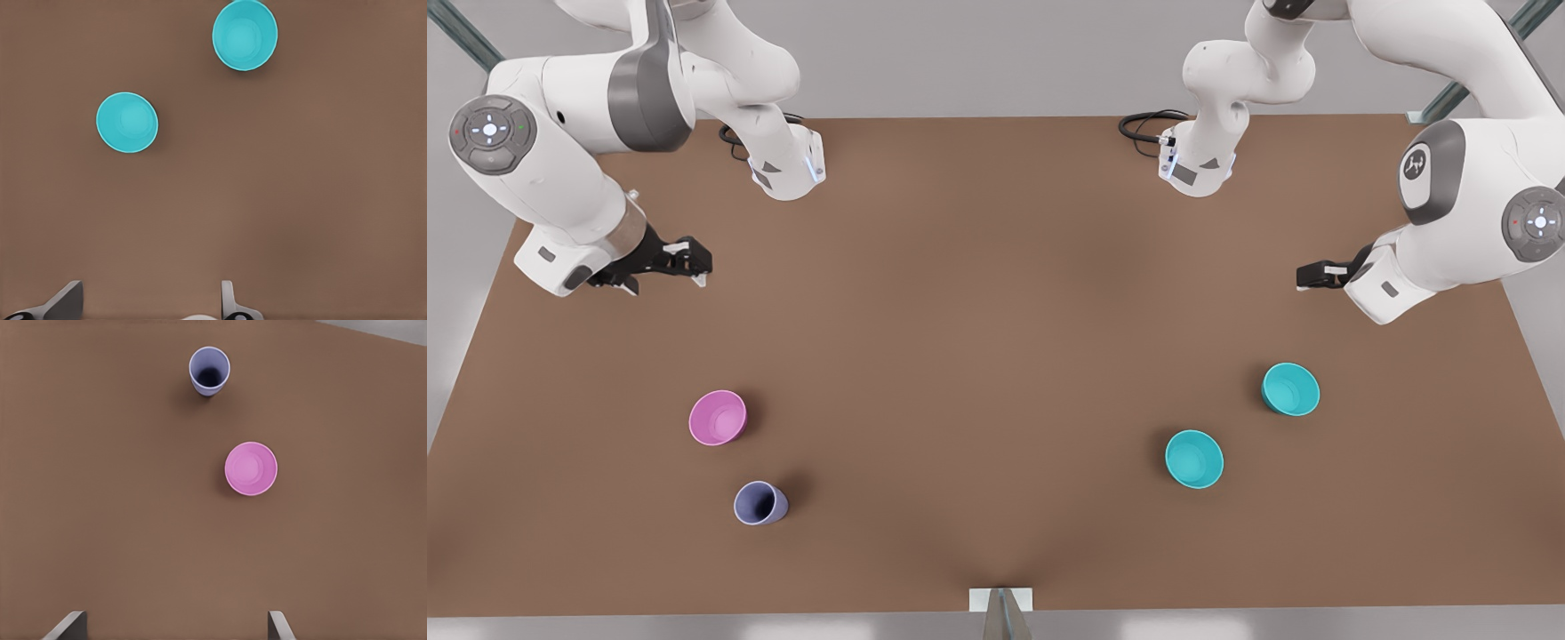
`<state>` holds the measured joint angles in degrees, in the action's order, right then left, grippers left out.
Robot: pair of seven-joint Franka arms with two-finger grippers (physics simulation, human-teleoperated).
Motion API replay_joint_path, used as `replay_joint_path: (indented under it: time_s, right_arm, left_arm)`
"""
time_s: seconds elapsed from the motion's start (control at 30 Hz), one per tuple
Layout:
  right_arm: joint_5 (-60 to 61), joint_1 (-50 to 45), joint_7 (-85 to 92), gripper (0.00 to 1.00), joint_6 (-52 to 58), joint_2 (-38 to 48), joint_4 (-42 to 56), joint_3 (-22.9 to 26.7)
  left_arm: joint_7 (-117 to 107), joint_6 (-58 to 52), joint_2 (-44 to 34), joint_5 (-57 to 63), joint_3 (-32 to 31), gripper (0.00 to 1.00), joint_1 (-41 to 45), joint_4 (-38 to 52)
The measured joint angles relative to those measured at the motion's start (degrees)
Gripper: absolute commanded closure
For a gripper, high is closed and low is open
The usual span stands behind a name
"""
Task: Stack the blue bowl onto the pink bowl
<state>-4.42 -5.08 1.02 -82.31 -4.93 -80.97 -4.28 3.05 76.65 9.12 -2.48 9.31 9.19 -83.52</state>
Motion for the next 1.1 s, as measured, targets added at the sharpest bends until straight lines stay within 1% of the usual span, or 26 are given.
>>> replay_joint_path:
  time_s: [0.03, 0.1, 0.2, 0.37, 0.47, 0.6, 0.77, 1.03, 1.07, 1.1]
  right_arm:
    - [-0.14, -0.01, 0.12, 0.00, -0.03, -1.39, 1.20, -0.01]
    - [-0.27, 1.13, 0.38, 0.00, 0.16, -8.60, 3.90, -0.07]
    - [-0.98, 9.36, 0.95, 0.00, -1.02, -19.64, 5.81, -0.01]
    - [-1.46, 15.18, 1.94, 0.00, -7.60, -30.09, 3.55, -0.08]
    - [-0.82, 16.08, 2.40, 0.00, -13.38, -32.59, -1.02, -0.26]
    - [0.74, 17.51, 2.90, 0.00, -20.11, -35.06, -3.02, -0.33]
    - [2.23, 18.08, 3.37, 0.00, -27.44, -36.05, -7.35, -0.37]
    - [3.50, 17.92, 3.61, 0.00, -32.73, -39.99, -6.70, -0.43]
    - [3.74, 17.87, 3.62, 0.09, -33.03, -40.23, -6.65, -0.44]
    - [3.93, 17.85, 3.64, 0.28, -33.28, -40.35, -6.63, -0.45]
  left_arm:
    - [0.03, 0.02, -0.01, 0.00, -0.01, 0.00, 0.04, 0.00]
    - [0.08, 0.04, -0.02, -0.01, -0.02, 0.00, 0.06, 0.00]
    - [0.13, -0.07, -0.07, -0.01, -0.02, 0.00, 0.04, 0.00]
    - [0.21, -0.67, -0.06, -0.04, -0.01, 0.00, 0.04, 0.02]
    - [0.25, -1.01, -0.05, -0.06, 0.04, 0.00, -0.05, 0.00]
    - [0.30, -1.49, -0.09, -0.14, -0.01, 0.00, -0.06, 0.00]
    - [0.36, -1.84, -0.09, -0.18, 0.03, 0.00, -0.07, 0.00]
    - [0.47, -2.25, -0.29, -0.27, -0.44, 0.00, -0.21, 0.00]
    - [0.48, -2.28, -0.29, -0.27, -0.62, 0.00, -0.17, 0.03]
    - [0.48, -2.30, -0.29, -0.27, -0.76, 0.00, -0.11, 0.05]
